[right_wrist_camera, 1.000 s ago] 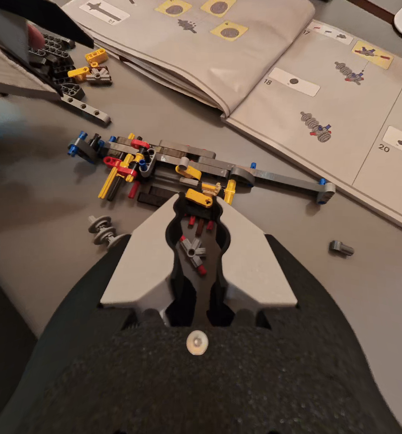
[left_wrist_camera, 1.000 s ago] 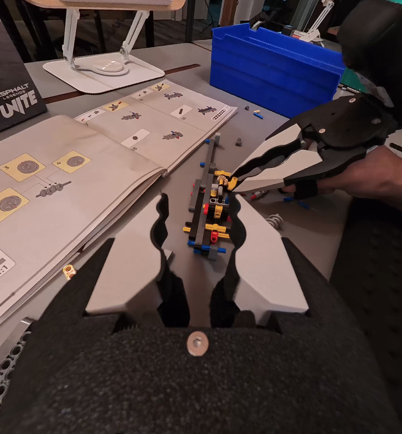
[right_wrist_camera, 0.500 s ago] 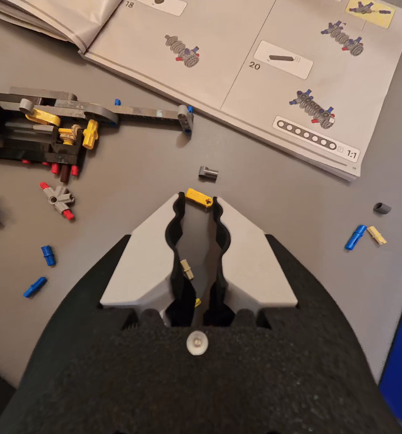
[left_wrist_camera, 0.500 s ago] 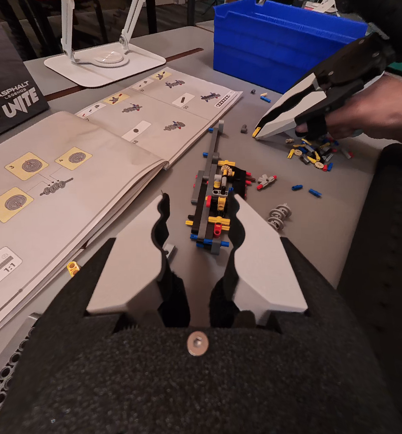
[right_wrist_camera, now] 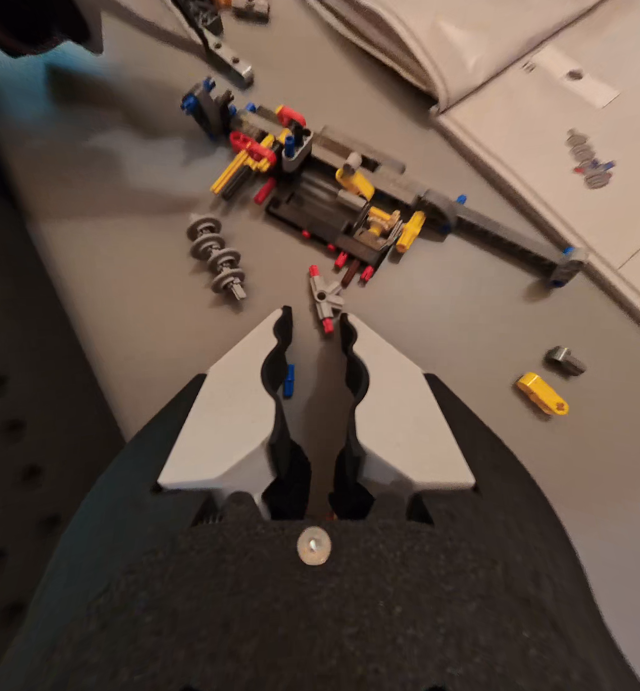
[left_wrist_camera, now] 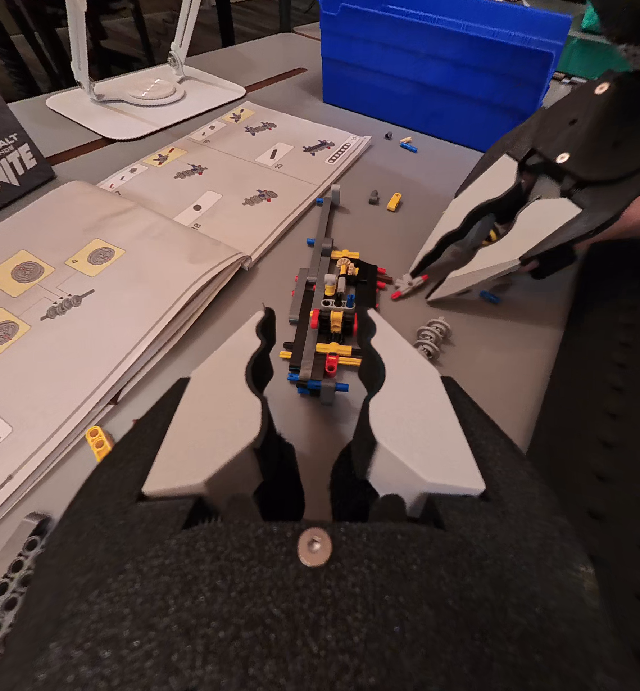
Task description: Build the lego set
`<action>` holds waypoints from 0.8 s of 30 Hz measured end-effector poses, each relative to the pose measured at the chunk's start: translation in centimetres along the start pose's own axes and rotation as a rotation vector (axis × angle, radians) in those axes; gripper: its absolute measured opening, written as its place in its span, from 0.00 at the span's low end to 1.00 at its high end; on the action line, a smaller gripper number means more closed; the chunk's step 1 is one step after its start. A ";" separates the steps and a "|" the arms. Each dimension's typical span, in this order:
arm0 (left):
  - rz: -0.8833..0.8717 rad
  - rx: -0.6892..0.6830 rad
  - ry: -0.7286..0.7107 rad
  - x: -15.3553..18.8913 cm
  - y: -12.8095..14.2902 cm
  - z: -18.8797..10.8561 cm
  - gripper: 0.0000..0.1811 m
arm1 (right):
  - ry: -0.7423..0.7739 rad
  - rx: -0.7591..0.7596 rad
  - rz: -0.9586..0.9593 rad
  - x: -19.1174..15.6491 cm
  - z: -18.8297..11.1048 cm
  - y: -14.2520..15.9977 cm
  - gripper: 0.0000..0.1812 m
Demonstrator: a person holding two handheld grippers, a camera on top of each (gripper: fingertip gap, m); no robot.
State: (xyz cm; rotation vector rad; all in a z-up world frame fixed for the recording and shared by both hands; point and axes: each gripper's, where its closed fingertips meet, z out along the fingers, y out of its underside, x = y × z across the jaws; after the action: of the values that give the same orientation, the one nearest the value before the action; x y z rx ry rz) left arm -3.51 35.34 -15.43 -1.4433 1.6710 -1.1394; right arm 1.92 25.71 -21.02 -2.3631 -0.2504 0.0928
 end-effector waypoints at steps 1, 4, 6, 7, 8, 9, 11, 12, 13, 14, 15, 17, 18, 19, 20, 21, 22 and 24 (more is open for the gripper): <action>-0.009 0.005 0.012 0.2 -0.1 0.0 0.23 | 0.007 -0.007 -0.006 0.1 0.1 0.0 0.13; -0.046 0.018 0.064 1.0 -0.3 0.0 0.22 | 0.020 -0.012 -0.018 0.1 0.3 -0.2 0.03; -0.097 0.027 0.117 1.7 -0.5 0.1 0.22 | 0.021 -0.006 -0.039 -0.3 0.3 -0.5 0.03; -0.137 0.032 0.157 2.3 -0.7 0.2 0.22 | 0.048 0.020 -0.057 -0.2 0.0 -1.2 0.03; -0.186 0.042 0.199 2.9 -0.9 0.2 0.22 | 0.069 0.071 -0.080 -0.4 -0.4 -2.3 0.03; -0.241 0.060 0.246 3.4 -1.4 0.1 0.22 | 0.089 0.146 -0.105 -0.8 -1.1 -4.0 0.03; -0.349 0.107 0.334 4.3 -2.5 -0.1 0.22 | 0.187 0.286 -0.146 -1.1 -2.3 -7.4 0.03; -0.399 0.135 0.360 4.5 -3.0 -0.3 0.22 | 0.215 0.337 -0.186 -1.8 -2.7 -8.7 0.03; -0.437 0.158 0.383 4.6 -3.4 -0.4 0.22 | 0.247 0.378 -0.235 -2.5 -2.9 -9.8 0.03; -0.466 0.175 0.400 4.6 -3.7 -0.6 0.21 | 0.292 0.398 -0.274 -2.8 -3.0 -10.4 0.03; -0.491 0.187 0.407 4.4 -3.9 -0.7 0.19 | 0.322 0.416 -0.302 -3.1 -3.0 -10.9 0.03; -0.531 0.216 0.433 4.2 -4.2 -1.0 0.14 | 0.322 0.451 -0.331 -4.3 -2.8 -11.8 0.03; -0.548 0.236 0.450 4.2 -4.5 -1.3 0.13 | 0.329 0.458 -0.341 -4.6 -2.7 -12.0 0.03; -0.562 0.258 0.457 4.0 -4.8 -1.6 0.10 | 0.340 0.452 -0.358 -4.8 -2.6 -12.2 0.03; -0.562 0.267 0.458 3.9 -4.8 -1.7 0.06 | 0.360 0.449 -0.372 -4.9 -2.6 -12.4 0.03; -0.560 0.269 0.458 3.8 -4.8 -1.8 0.06 | 0.375 0.449 -0.377 -4.9 -2.6 -12.5 0.03; -0.561 0.272 0.459 3.8 -4.9 -1.9 0.06 | 0.374 0.445 -0.369 -4.9 -2.5 -12.6 0.03; -0.562 0.275 0.464 3.8 -4.9 -2.0 0.05 | 0.373 0.446 -0.356 -5.0 -2.3 -12.6 0.03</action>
State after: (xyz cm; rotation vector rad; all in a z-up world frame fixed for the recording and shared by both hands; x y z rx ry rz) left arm -3.97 31.90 -9.94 -1.5920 1.3322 -2.0568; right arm -4.62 31.97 -10.59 -1.8187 -0.4142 -0.4174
